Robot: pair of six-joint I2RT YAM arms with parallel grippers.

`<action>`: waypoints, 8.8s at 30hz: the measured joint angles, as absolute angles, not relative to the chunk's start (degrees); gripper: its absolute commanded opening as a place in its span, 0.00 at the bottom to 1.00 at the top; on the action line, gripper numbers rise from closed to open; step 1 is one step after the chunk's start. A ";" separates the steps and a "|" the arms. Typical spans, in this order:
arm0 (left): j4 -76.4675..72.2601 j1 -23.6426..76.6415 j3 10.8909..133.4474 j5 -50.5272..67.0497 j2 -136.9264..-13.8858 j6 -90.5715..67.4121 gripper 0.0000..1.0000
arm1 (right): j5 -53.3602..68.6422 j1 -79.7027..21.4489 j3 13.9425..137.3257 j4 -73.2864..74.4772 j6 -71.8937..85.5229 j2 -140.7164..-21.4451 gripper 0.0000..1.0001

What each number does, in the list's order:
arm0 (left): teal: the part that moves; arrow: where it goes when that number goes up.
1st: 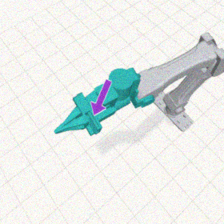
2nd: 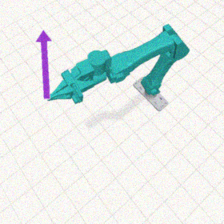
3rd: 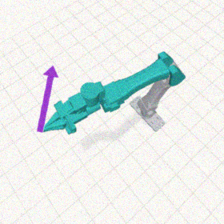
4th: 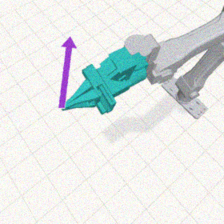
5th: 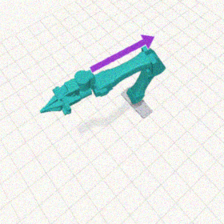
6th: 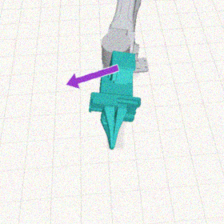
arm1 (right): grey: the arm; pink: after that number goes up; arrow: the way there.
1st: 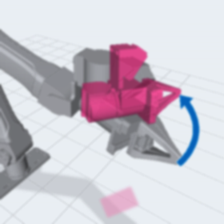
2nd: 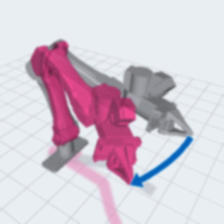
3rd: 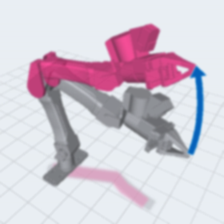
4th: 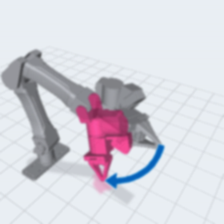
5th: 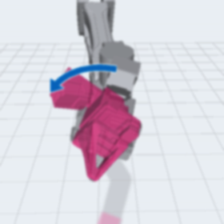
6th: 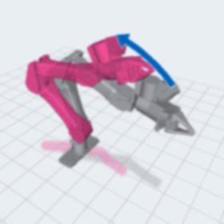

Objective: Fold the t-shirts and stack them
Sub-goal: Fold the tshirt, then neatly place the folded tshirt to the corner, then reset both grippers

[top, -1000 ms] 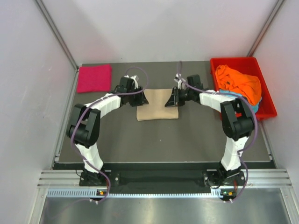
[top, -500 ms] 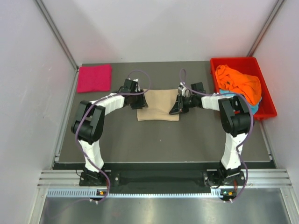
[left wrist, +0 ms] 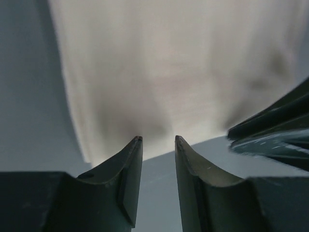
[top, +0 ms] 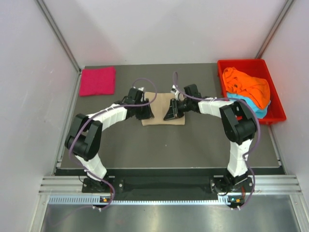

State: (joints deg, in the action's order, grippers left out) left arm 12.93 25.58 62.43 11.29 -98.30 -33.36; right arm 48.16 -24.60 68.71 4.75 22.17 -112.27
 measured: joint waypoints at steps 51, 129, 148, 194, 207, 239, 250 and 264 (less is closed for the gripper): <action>6.92 8.56 81.95 30.57 -121.89 -26.02 0.56 | 31.03 -13.58 89.06 9.45 13.52 -126.41 0.28; 25.71 28.51 88.25 -17.89 -117.89 -27.55 0.00 | 26.37 -13.02 62.87 10.20 15.33 -94.26 0.67; 27.51 23.35 92.47 -15.53 -117.86 -12.21 0.00 | 25.76 -13.02 60.07 11.05 16.64 -88.53 0.67; 8.60 -3.49 112.03 -20.10 -127.02 19.25 0.00 | 26.24 -13.02 57.17 10.72 16.23 -88.62 0.68; 7.73 -4.64 117.95 -21.61 -128.75 14.92 0.00 | 24.84 -13.02 57.17 10.79 15.84 -88.64 0.68; 5.13 -8.12 126.85 -32.71 -140.49 14.50 0.48 | 24.03 -13.02 58.24 11.18 15.40 -91.68 0.69; 9.19 -1.39 113.62 -31.05 -127.79 11.53 0.51 | 24.08 -13.02 58.24 11.25 15.38 -91.66 0.75; 13.91 12.34 70.85 8.91 -78.28 -15.20 0.86 | 20.49 -13.74 55.09 13.15 20.38 -68.84 1.00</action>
State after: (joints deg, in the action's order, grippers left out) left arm 13.91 12.34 70.85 8.91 -78.28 -15.20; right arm 20.49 -13.74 55.09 13.15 20.38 -68.84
